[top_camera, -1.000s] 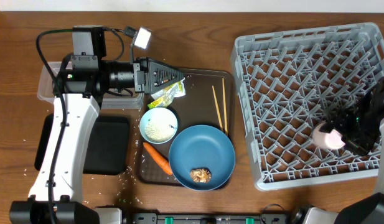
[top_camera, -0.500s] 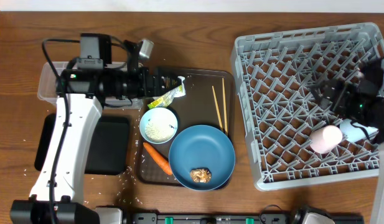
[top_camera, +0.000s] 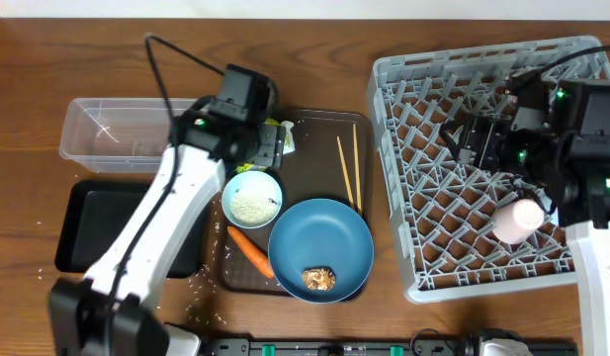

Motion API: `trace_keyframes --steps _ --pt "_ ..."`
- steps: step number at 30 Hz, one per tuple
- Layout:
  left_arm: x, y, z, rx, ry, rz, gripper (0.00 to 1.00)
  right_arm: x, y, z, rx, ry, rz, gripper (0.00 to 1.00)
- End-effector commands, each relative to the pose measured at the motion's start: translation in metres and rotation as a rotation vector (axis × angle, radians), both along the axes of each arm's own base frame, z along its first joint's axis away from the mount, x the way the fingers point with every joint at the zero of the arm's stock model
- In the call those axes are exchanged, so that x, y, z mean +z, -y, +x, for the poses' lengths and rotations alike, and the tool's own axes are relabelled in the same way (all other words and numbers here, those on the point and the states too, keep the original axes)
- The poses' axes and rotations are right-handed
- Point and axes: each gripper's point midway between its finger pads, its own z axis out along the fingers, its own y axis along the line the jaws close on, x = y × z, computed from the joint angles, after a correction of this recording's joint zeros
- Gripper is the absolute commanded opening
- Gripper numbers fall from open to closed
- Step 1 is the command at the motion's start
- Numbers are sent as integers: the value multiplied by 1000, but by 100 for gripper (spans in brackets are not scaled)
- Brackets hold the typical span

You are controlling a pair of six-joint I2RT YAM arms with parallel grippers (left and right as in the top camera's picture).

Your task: Sort waste into correct bins and load items into the dishwasher rack

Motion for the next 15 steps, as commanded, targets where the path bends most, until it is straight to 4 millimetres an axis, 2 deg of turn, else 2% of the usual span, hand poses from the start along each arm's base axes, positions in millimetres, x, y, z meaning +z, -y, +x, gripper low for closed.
trace_keyframes --steps 1,5,9,12,15 --pt "-40 -18 14 44 -34 137 78 -7 8 -3 -46 -35 -44 83" --pt "-66 -1 23 -24 -68 96 76 -11 10 -8 -53 -60 -56 84" --pt "-89 1 23 -31 -115 103 71 -12 10 -9 -50 -68 -57 84" --pt "-100 1 23 -33 -136 108 58 -12 10 -9 -51 -67 -57 84" --pt "-102 8 21 -48 -148 83 51 -12 10 -9 -50 -67 -57 84"
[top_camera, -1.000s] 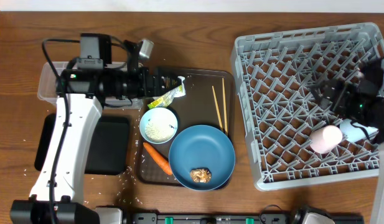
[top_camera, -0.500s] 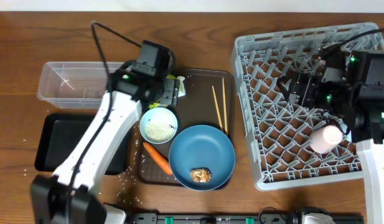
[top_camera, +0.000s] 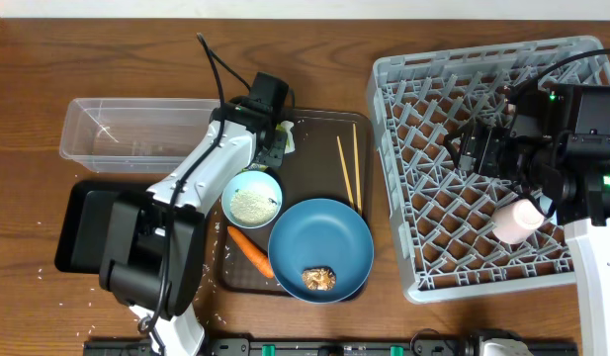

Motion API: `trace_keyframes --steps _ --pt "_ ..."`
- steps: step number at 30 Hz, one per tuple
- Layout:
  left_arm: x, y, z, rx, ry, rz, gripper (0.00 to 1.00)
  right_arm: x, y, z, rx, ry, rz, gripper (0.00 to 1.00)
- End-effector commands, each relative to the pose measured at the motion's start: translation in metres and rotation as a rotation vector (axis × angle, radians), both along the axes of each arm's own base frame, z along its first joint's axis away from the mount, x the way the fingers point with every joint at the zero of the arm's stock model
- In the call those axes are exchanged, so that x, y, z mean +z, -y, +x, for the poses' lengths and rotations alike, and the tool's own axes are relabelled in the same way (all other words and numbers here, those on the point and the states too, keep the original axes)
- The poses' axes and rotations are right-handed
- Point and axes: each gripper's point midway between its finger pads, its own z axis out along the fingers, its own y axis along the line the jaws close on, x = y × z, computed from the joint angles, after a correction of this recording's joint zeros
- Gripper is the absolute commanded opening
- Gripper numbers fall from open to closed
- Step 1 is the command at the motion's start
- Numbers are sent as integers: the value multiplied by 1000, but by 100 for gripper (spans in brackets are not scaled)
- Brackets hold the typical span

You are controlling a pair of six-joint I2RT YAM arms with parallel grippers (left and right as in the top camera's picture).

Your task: Sort waste into correct bins and load items into the dishwasher rack

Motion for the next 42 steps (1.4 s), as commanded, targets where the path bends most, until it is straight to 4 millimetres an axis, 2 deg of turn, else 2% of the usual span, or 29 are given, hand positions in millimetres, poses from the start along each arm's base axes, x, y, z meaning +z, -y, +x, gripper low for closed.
trace_keyframes --steps 1,6,10,15,16,21,24,27,29,30,32,37,40,42 --pt "-7 7 -4 -25 -24 -17 48 0 0 0 -5 -1 -5 84" --pt "-11 7 -6 -27 -40 -16 44 0 0 -1 -5 -3 -4 84" --pt "-14 16 -10 -41 -65 -65 26 -1 0 -2 -5 -7 -5 83" --pt "-15 24 -14 -49 -81 -98 19 -1 0 -2 -5 -10 -5 83" --pt "-15 25 -15 -52 -83 -97 14 -1 0 -2 -5 -10 -5 84" --pt "-15 26 -13 -63 -72 -93 15 -2 0 -4 -5 -19 -4 83" --pt "-20 27 -11 -64 -75 -94 6 -3 0 -5 -4 -25 -5 84" --pt "-27 30 -14 -71 -92 -87 7 -4 0 -7 -1 -35 -7 83" --pt "-24 33 -14 -69 -86 -93 6 -5 0 -8 5 -36 -11 84" --pt "-18 34 -13 -63 -73 -100 6 -5 0 -8 9 -35 -14 84" --pt "7 39 -8 -63 -32 -118 6 -5 0 -8 12 -35 -16 84" --pt "89 43 -5 -80 123 -175 6 -5 0 -8 13 -32 -16 84" --pt "125 31 -7 -61 215 -179 6 -5 0 -7 13 -31 -16 84" --pt "142 15 -9 -62 262 -132 6 -4 0 -7 13 -30 -16 84"
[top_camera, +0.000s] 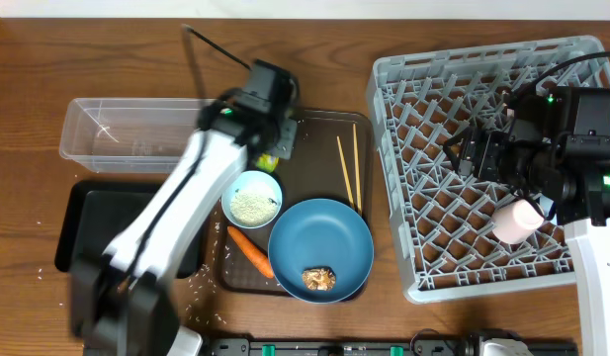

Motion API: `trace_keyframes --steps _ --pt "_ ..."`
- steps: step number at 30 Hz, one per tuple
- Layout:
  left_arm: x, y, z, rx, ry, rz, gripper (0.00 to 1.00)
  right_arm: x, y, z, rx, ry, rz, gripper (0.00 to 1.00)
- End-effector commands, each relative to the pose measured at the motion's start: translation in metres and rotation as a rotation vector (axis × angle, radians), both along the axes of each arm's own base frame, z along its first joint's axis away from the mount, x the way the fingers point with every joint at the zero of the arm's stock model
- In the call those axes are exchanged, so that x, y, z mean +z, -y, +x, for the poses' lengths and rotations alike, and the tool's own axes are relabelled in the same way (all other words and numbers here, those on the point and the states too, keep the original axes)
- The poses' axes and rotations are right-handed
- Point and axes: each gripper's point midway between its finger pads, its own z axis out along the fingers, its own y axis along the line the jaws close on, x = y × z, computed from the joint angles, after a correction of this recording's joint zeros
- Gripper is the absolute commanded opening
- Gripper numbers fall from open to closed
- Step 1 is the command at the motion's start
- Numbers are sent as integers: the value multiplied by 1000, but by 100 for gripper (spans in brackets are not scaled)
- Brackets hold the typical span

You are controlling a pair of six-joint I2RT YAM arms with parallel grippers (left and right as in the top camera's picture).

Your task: Sort waste into correct bins and load items into the dishwasher rack

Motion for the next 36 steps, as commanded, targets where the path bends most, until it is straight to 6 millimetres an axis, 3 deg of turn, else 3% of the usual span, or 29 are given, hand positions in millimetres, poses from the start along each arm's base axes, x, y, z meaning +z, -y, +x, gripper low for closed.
trace_keyframes --steps 1,5,8,15,22,26,32,36 --pt "40 -27 1 9 110 71 7 1 -1 0 14 9 -13 84" --pt "42 -68 5 21 129 243 6 1 -1 1 14 10 -13 84" --pt "31 -100 10 81 103 303 6 2 -1 2 14 15 -13 85" --pt "6 -153 17 610 24 64 6 3 -1 3 14 24 -13 85" --pt "9 -174 17 1161 81 -183 6 3 -1 3 14 21 -13 85" --pt "6 -178 17 1391 105 -305 6 2 -1 2 14 16 -13 86" --pt "-10 -180 19 1528 97 -345 6 2 -1 1 14 13 -13 86" --pt "-15 -178 25 1527 92 -362 10 1 -1 0 15 6 -13 86"
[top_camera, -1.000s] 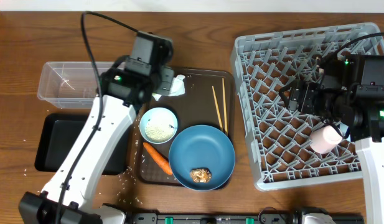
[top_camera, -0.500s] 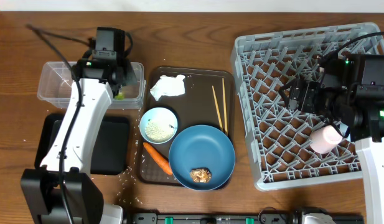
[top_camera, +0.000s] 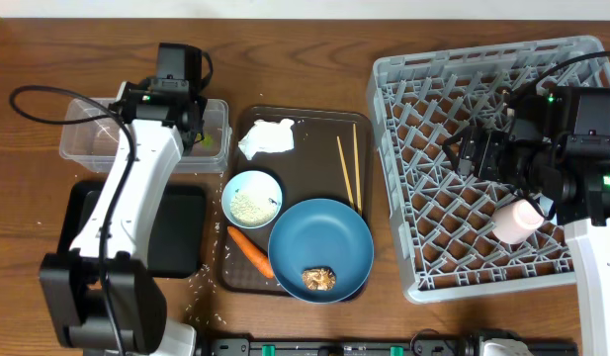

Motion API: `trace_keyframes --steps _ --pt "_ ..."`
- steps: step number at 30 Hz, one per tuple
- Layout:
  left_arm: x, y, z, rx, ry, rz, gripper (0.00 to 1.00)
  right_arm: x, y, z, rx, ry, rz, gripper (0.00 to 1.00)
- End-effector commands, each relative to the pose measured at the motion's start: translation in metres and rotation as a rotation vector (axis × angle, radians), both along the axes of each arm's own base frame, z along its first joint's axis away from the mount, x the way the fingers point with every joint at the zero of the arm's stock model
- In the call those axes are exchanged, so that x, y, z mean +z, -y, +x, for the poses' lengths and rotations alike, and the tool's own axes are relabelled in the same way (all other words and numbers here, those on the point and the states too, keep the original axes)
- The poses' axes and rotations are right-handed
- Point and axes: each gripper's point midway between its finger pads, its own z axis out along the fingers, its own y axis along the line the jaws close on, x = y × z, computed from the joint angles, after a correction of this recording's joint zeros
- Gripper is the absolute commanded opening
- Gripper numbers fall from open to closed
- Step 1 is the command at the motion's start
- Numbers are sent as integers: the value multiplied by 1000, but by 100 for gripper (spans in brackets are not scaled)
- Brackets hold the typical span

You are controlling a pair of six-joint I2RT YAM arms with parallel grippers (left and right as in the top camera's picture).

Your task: Sort waste into correct bins and load items into the dishwasher rack

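My left gripper (top_camera: 198, 131) hangs over the right end of the clear plastic bin (top_camera: 97, 133), shut on a small green piece of waste (top_camera: 210, 142). A crumpled white napkin (top_camera: 267, 138) lies at the back left of the brown tray (top_camera: 314, 124). Also on that tray are a small bowl of rice (top_camera: 252, 198), a carrot (top_camera: 250, 250), chopsticks (top_camera: 349, 170) and a blue plate (top_camera: 320, 242) with a food scrap (top_camera: 319, 279). My right gripper (top_camera: 467, 155) stands open over the grey dishwasher rack (top_camera: 423, 247). A pink cup (top_camera: 522, 218) rests in the rack.
A black tray (top_camera: 97, 242) lies in front of the clear bin, at the table's left. Spilled rice grains (top_camera: 201, 282) dot the wood between it and the brown tray. The right arm's body covers the rack's right side.
My left gripper was above the brown tray's back left corner with the green piece; now it is over the clear bin. The white napkin shows uncovered on the tray. The right arm stayed put.
My left gripper was down at the white and green waste at the back left of the brown tray for two moments. Then it was raised with the green piece in it. Now it holds that piece over the clear bin. The right gripper stayed over the rack throughout.
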Motion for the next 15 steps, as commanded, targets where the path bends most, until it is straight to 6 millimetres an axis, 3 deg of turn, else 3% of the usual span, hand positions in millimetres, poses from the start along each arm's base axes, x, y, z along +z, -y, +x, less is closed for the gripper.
trace_keyframes --steps 1,2,5,7,9,11,12,15 --pt "-4 -3 1 36 5 -3 25 0 -1 -1 15 2 -14 87" --pt "2 -3 3 -24 3 27 41 0 -1 -1 15 2 -14 87" --pt "20 -3 4 -142 10 89 65 0 -1 -1 15 3 -14 87" --pt "33 1 3 -242 19 129 66 1 -1 0 15 8 -14 88" --pt "44 17 6 -414 34 159 65 2 -1 2 15 18 -14 88" --pt "49 47 12 -646 54 179 65 4 -1 5 14 31 -14 88" --pt "48 74 14 -842 56 213 65 6 -1 7 14 42 -15 88" --pt "36 108 12 -1109 -2 356 65 8 -1 10 14 56 -14 89"
